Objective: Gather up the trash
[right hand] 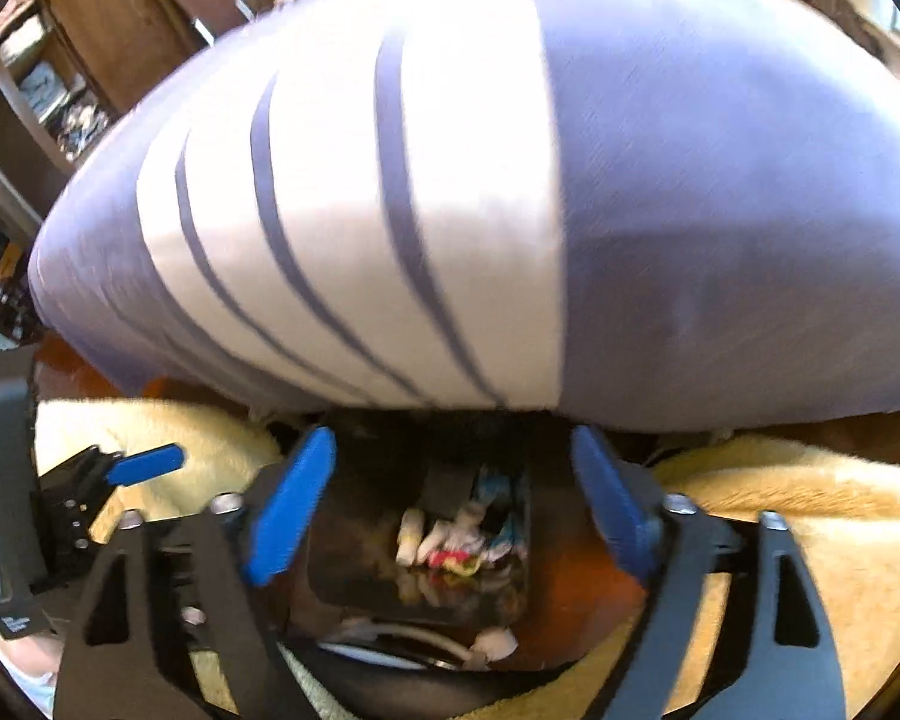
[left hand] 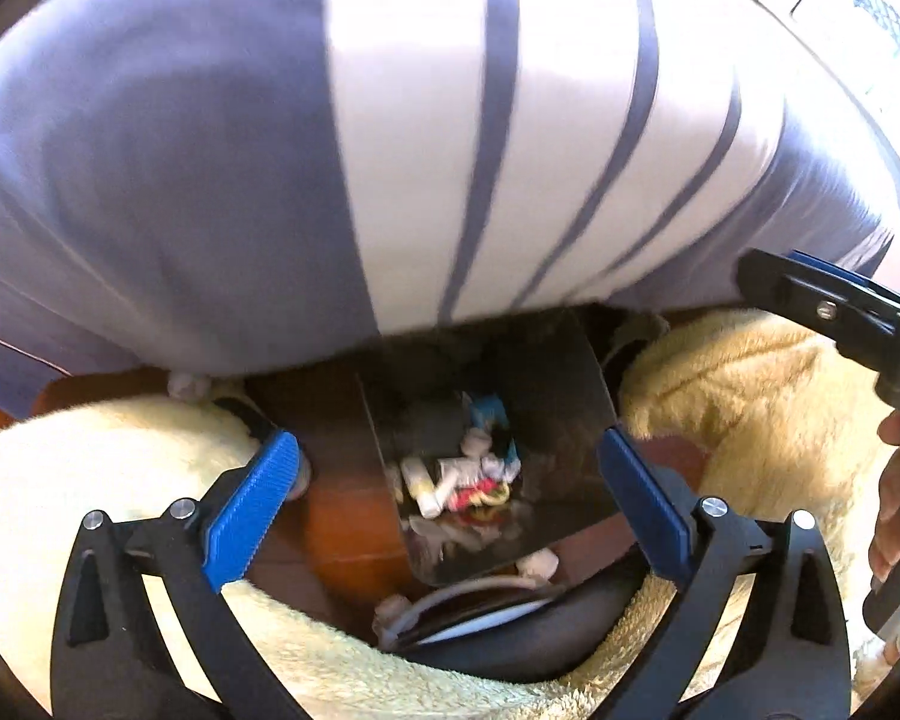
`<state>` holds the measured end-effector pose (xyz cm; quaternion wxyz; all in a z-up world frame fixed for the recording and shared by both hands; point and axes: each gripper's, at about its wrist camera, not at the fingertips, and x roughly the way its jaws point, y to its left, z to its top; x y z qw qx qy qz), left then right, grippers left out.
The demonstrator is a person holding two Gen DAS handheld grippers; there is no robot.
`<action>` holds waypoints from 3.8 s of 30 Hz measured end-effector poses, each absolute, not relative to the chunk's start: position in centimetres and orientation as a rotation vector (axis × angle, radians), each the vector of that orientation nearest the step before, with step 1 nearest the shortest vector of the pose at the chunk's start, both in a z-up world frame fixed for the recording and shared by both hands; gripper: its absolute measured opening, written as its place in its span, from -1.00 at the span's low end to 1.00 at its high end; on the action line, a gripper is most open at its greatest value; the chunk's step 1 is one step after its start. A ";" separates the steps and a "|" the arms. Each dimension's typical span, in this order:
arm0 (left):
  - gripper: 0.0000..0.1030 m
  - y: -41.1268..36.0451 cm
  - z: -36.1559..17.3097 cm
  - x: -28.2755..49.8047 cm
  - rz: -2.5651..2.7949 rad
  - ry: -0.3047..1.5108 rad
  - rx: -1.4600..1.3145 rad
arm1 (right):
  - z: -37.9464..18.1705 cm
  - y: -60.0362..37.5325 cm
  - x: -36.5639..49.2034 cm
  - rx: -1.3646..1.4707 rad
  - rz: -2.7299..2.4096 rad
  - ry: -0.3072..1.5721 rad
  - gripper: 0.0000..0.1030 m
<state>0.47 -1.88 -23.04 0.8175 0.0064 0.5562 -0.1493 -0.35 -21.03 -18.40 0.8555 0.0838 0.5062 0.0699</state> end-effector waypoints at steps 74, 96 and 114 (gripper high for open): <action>0.84 1.8 1.5 -8.1 -0.138 0.452 -0.024 | 2.0 -21.8 -10.5 0.054 -0.131 0.413 0.93; 0.84 1.7 1.8 -8.2 -0.131 0.445 -0.026 | 2.1 -21.7 -10.5 0.062 -0.135 0.409 0.93; 0.85 1.6 1.9 -8.2 -0.120 0.438 -0.019 | 2.1 -21.6 -10.3 0.068 -0.139 0.407 0.93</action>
